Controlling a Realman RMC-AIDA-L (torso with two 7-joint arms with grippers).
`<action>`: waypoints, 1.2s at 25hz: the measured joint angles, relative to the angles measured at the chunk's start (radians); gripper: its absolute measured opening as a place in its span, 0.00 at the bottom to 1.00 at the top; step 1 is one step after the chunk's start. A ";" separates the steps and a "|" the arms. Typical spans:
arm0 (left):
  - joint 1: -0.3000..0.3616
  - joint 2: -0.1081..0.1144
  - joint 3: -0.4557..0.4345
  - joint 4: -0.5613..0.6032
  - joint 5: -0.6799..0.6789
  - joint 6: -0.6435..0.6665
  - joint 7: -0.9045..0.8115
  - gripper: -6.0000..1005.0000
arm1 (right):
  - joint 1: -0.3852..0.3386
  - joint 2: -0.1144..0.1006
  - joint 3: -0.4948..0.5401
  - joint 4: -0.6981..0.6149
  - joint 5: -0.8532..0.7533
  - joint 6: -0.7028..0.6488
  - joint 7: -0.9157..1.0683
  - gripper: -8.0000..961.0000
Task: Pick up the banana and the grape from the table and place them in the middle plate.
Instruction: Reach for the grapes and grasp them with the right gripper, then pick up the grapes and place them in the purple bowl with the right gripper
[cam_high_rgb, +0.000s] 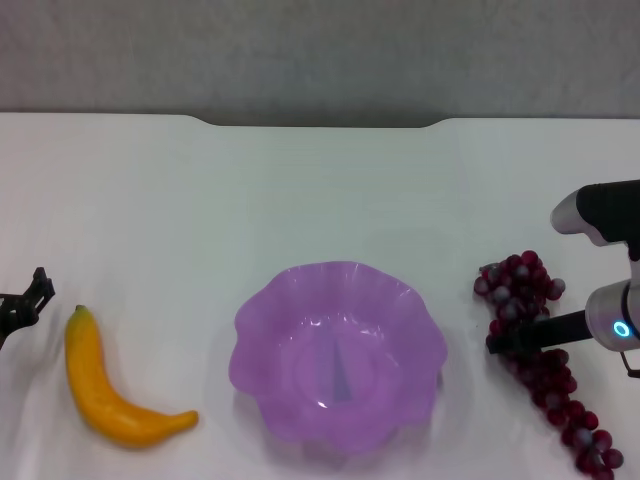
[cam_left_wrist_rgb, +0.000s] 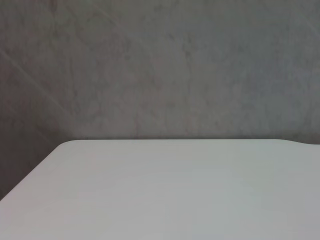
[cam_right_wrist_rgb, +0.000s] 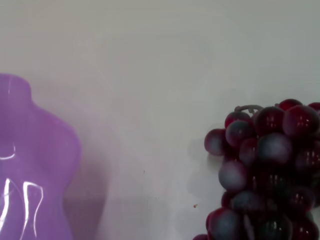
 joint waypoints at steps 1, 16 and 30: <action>0.000 0.000 0.000 0.000 0.000 0.000 0.000 0.88 | -0.002 0.000 -0.003 -0.002 0.002 -0.007 -0.006 0.82; 0.000 0.000 -0.002 0.001 0.000 0.000 0.000 0.88 | -0.025 0.002 -0.032 -0.008 0.009 -0.071 -0.032 0.63; 0.002 0.000 -0.002 0.005 0.000 0.000 0.000 0.88 | -0.106 0.002 -0.228 0.010 0.076 -0.361 -0.035 0.60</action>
